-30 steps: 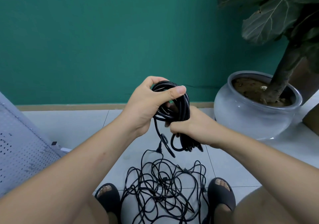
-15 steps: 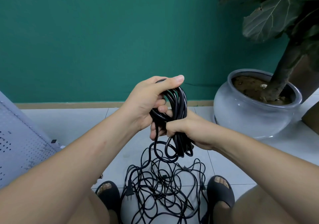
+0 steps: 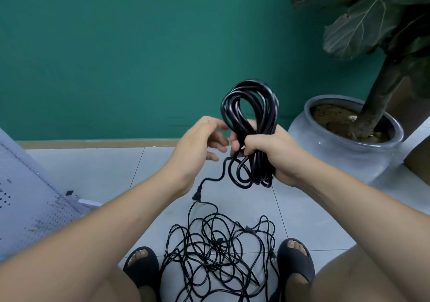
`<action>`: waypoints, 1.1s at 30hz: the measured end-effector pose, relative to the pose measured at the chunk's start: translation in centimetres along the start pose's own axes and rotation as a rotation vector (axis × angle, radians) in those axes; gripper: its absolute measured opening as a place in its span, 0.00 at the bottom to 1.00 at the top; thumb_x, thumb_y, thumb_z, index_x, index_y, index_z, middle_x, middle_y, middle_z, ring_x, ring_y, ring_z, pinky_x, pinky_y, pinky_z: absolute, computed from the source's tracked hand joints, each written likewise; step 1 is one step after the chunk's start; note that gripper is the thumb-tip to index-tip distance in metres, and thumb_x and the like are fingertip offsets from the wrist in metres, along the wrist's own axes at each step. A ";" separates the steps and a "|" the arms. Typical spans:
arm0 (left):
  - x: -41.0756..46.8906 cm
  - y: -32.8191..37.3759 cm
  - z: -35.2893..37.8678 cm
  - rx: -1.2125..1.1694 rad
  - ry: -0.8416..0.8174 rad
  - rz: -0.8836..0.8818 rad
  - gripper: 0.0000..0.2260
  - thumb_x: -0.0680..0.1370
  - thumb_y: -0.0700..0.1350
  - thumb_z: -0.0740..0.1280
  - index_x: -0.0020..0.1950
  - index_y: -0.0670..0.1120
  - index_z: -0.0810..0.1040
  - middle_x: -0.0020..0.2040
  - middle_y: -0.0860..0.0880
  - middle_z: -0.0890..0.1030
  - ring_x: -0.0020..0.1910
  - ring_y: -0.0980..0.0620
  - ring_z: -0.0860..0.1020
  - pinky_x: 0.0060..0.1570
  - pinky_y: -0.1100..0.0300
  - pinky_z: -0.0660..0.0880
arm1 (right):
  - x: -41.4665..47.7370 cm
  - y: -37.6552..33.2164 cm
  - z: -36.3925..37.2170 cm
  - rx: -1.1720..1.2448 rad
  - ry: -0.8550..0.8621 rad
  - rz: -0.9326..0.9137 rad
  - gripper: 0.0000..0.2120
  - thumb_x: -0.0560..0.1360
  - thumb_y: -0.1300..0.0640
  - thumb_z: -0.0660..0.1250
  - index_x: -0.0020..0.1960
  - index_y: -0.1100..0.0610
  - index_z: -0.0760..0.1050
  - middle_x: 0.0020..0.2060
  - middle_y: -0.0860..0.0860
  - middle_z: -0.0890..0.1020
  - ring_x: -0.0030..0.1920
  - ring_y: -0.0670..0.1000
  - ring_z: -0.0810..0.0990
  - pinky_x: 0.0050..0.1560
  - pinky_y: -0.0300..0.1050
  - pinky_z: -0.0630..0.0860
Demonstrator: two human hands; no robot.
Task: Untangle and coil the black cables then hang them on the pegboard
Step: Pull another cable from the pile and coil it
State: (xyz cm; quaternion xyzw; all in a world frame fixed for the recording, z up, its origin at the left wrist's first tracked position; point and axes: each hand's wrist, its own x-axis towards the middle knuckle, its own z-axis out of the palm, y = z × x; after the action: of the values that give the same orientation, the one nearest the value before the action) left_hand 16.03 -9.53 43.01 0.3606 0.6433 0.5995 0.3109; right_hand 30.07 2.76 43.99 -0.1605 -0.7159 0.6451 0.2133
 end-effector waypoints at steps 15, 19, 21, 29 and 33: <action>3.7 -4.5 -3.5 0.792 -0.108 0.331 0.04 0.81 0.49 0.74 0.50 0.50 0.88 0.43 0.51 0.76 0.43 0.52 0.75 0.45 0.57 0.70 | -0.1 -1.2 -1.4 0.077 0.058 -0.078 0.11 0.64 0.69 0.62 0.45 0.61 0.76 0.37 0.57 0.75 0.43 0.59 0.77 0.53 0.57 0.75; 4.9 -6.5 -4.9 1.056 -0.217 -0.028 0.08 0.82 0.54 0.73 0.52 0.52 0.88 0.50 0.49 0.83 0.50 0.47 0.80 0.49 0.55 0.76 | -0.2 -1.3 -1.6 0.090 0.090 -0.064 0.11 0.63 0.69 0.62 0.44 0.60 0.76 0.36 0.56 0.75 0.41 0.58 0.77 0.52 0.57 0.76; 4.4 -7.0 -4.7 1.109 -0.302 -0.102 0.07 0.81 0.53 0.74 0.57 0.54 0.87 0.56 0.52 0.84 0.54 0.50 0.81 0.53 0.57 0.77 | -0.3 -1.3 -1.5 0.093 0.103 -0.053 0.10 0.63 0.69 0.62 0.43 0.61 0.76 0.36 0.57 0.74 0.40 0.57 0.77 0.51 0.56 0.76; -0.3 -3.3 0.8 0.231 -0.521 -0.104 0.24 0.78 0.40 0.70 0.72 0.57 0.79 0.70 0.57 0.81 0.71 0.61 0.77 0.73 0.56 0.71 | -0.1 -1.4 -1.1 0.183 0.131 -0.022 0.09 0.64 0.69 0.62 0.43 0.61 0.73 0.40 0.60 0.69 0.36 0.57 0.72 0.38 0.50 0.71; -1.9 -3.6 2.8 0.012 -0.501 -0.129 0.18 0.84 0.46 0.70 0.74 0.54 0.77 0.71 0.54 0.81 0.73 0.55 0.76 0.77 0.50 0.69 | 0.1 -1.4 -1.3 0.170 0.192 -0.034 0.08 0.67 0.66 0.63 0.45 0.61 0.74 0.40 0.59 0.76 0.39 0.59 0.76 0.37 0.49 0.78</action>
State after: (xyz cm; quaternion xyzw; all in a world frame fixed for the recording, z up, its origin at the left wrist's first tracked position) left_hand 19.11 -9.69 39.10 0.4580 0.5714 0.4664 0.4962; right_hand 30.71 3.71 45.48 -0.1907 -0.6376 0.6814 0.3046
